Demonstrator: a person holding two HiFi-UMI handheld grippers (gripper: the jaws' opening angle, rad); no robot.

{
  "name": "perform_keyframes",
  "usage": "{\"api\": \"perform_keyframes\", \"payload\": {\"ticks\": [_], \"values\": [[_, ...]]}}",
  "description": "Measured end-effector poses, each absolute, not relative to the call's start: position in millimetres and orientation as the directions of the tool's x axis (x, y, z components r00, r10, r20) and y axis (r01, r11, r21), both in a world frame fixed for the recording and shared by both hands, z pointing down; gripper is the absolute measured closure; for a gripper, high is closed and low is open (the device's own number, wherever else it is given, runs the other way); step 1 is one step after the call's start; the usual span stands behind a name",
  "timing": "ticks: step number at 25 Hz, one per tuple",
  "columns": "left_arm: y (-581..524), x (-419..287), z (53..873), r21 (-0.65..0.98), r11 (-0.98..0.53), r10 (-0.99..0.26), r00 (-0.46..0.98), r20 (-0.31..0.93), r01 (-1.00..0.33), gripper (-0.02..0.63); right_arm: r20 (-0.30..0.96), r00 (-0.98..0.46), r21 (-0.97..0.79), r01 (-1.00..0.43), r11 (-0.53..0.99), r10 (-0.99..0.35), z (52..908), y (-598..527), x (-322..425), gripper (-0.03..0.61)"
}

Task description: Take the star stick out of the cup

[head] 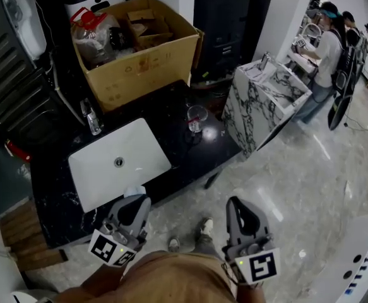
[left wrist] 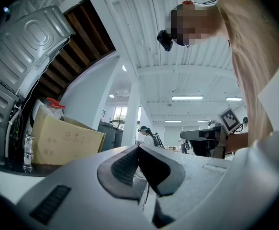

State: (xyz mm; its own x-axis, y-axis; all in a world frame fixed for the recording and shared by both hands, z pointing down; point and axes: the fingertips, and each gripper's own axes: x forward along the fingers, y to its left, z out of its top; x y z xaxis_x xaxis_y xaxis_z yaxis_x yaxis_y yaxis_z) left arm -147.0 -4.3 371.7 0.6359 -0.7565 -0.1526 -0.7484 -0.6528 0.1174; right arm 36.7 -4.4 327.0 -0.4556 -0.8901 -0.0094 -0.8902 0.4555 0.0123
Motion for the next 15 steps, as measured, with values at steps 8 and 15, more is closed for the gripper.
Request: {"api": "perform_keyframes", "payload": {"ticks": [8, 15], "values": [[-43.0, -119.2, 353.0, 0.076, -0.606, -0.788, 0.585, -0.193, -0.792, 0.614, -0.055, -0.520, 0.032, -0.854, 0.519, -0.852, 308.3, -51.7, 60.4, 0.575], [-67.7, -114.7, 367.4, 0.081, -0.570, -0.819, 0.558, -0.133, -0.818, 0.614, -0.051, -0.551, 0.020, -0.834, 0.551, -0.833, 310.9, -76.8, 66.6, 0.575]]}}
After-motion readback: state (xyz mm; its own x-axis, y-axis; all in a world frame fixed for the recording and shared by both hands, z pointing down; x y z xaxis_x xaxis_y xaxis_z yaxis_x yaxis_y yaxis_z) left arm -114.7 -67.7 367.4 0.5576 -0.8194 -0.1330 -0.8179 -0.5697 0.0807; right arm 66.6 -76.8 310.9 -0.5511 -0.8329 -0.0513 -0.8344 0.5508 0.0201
